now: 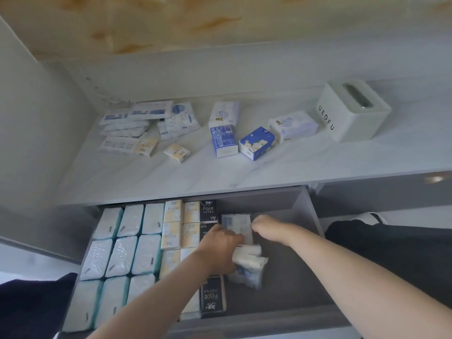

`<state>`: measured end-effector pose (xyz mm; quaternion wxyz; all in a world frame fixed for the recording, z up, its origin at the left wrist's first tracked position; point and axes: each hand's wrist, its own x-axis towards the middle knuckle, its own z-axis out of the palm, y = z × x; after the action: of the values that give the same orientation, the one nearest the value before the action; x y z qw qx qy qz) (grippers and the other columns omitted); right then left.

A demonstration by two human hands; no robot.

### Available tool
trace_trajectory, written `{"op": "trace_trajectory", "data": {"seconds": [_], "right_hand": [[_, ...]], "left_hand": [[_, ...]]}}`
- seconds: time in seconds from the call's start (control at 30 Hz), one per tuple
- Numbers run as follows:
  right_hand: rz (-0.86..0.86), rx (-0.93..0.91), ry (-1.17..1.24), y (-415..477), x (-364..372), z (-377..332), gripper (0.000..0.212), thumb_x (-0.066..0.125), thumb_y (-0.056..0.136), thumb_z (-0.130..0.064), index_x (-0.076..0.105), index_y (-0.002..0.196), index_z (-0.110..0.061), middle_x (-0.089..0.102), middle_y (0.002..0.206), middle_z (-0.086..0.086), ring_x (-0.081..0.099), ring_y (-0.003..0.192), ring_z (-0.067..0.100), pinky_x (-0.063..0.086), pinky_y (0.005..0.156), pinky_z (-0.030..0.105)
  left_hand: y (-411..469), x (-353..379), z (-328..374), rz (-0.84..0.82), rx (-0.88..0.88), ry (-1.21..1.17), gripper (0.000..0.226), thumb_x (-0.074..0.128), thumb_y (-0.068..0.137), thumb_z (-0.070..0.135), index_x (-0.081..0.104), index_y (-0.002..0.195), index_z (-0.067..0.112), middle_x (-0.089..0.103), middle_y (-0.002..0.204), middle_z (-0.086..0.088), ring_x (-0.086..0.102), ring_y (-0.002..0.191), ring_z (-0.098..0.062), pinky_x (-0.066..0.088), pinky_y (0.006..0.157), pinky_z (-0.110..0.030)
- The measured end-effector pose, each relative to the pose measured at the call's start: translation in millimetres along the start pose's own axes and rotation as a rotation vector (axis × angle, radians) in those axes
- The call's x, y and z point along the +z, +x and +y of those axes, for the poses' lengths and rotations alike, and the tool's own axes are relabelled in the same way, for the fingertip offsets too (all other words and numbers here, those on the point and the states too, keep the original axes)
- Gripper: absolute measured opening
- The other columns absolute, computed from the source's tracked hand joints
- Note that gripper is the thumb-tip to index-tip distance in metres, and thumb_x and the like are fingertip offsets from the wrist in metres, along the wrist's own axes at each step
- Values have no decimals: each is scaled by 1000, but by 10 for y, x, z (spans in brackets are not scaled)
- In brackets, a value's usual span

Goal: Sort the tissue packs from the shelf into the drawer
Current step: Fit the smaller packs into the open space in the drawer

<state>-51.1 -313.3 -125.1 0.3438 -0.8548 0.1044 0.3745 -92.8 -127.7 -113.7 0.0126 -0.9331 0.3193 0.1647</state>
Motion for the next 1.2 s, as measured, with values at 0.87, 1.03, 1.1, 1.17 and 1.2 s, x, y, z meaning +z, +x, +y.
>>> {"op": "trace_trajectory", "data": {"seconds": [0.87, 1.03, 1.1, 1.17, 1.2], "right_hand": [[202, -249, 233, 99, -40, 97, 16, 61, 82, -4, 60, 87, -19, 67, 84, 1, 57, 74, 14, 45, 61, 28], [-104, -152, 467, -13, -116, 100, 76, 29, 74, 25, 61, 121, -24, 65, 116, 1, 59, 102, 12, 49, 69, 21], [-137, -87, 451, -54, -132, 86, 84, 23, 76, 24, 54, 135, -27, 58, 131, 1, 56, 109, 13, 49, 71, 22], [-103, 11, 374, -74, -136, 94, 82, 29, 83, 16, 41, 146, -35, 46, 144, 2, 49, 123, 24, 53, 76, 37], [-114, 79, 352, -70, -120, 121, 82, 31, 86, 14, 33, 150, -37, 37, 150, 5, 42, 130, 32, 55, 78, 48]], "left_hand": [[91, 4, -7, 453, -39, -38, 53, 81, 52, 46, 71, 95, 16, 45, 134, -5, 39, 129, -31, 28, 115, -41], [246, -48, -12, 212, -119, -71, 82, 74, 65, 57, 53, 129, 12, 47, 135, -2, 43, 129, -21, 14, 121, -36], [271, -14, -6, 180, -151, -13, 75, 69, 73, 53, 46, 133, 13, 49, 127, 0, 47, 123, -19, 6, 122, -37], [298, -31, -1, 203, -172, -4, 63, 66, 78, 43, 47, 130, 13, 49, 127, -1, 48, 122, -20, 3, 122, -37], [316, -49, 0, 204, -184, -5, 59, 64, 79, 39, 47, 129, 13, 49, 127, -2, 48, 122, -21, 3, 121, -37]]}}
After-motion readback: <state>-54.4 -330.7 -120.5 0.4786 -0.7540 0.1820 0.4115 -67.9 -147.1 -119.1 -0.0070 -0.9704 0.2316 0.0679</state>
